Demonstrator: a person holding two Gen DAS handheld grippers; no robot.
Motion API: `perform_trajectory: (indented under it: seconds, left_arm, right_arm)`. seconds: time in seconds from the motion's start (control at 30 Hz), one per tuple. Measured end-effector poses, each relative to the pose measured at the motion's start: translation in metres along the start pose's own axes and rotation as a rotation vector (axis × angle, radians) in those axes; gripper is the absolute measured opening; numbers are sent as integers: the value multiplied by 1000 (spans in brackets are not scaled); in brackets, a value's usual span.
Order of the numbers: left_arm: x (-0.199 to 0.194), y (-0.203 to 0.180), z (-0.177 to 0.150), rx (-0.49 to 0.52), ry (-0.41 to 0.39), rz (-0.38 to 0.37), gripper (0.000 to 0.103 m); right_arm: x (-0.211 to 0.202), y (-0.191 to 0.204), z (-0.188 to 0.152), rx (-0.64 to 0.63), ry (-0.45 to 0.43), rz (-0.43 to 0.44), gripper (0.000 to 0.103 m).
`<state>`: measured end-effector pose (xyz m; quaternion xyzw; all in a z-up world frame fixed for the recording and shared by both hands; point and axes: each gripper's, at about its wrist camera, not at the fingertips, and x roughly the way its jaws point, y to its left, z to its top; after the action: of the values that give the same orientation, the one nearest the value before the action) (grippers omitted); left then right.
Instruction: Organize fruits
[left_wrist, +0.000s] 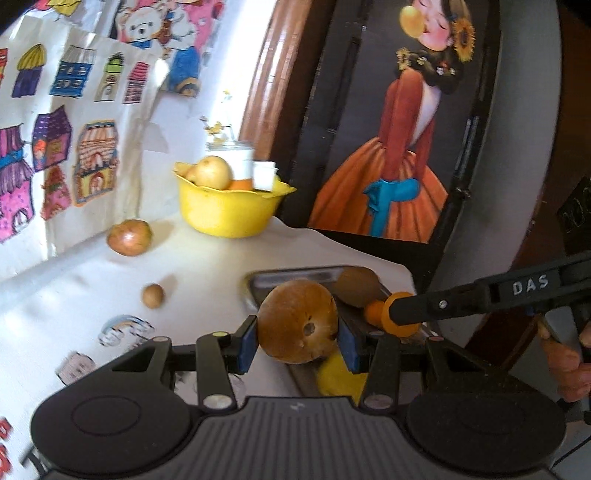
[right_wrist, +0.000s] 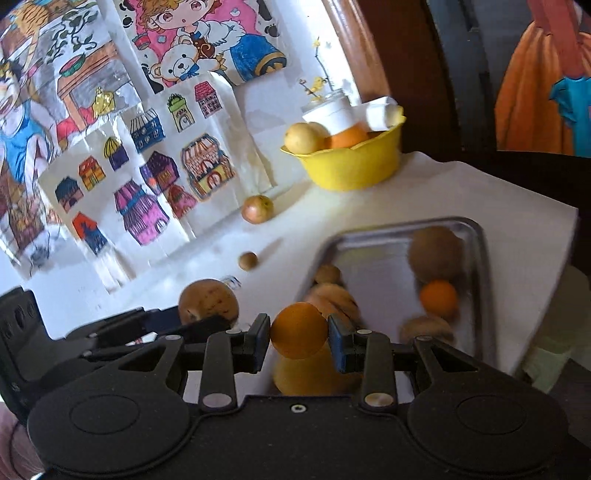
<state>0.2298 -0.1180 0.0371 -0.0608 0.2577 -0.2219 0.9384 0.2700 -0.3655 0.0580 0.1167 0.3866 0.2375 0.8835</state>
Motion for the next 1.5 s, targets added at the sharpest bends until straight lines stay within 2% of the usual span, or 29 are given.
perform_trajectory:
  seconds: [0.2,0.43,0.57,0.73,0.9,1.13,1.5]
  left_arm:
    - [-7,-28,-25,5,-2,-12,49]
    - [-5,-47,-45,23,33,-18,49]
    - [-2,-55,-53,22,58,-19,49]
    - [1,-61,-58,14,90,-13,50]
    - [6,-64,-60,18,127,7,50]
    - [16,-57,-63,-27,170,22,50]
    - [17,-55,-62,-46,180,28,52]
  right_arm:
    - [-13,-18,-35,-52,-30,-53,36]
    - [-10,-37,-67,-88,-77,-121,36]
    - [-5,-45,-74,-79,-80,-165,36]
    - [-5,-48,-80,-95,-108,-177,36]
    - [-5,-45,-86,-138,-142,-198,36]
    - [-3,-35,-94,-214,-188,-245,36]
    - [-4,-29,-105,-241,-239,-282,38]
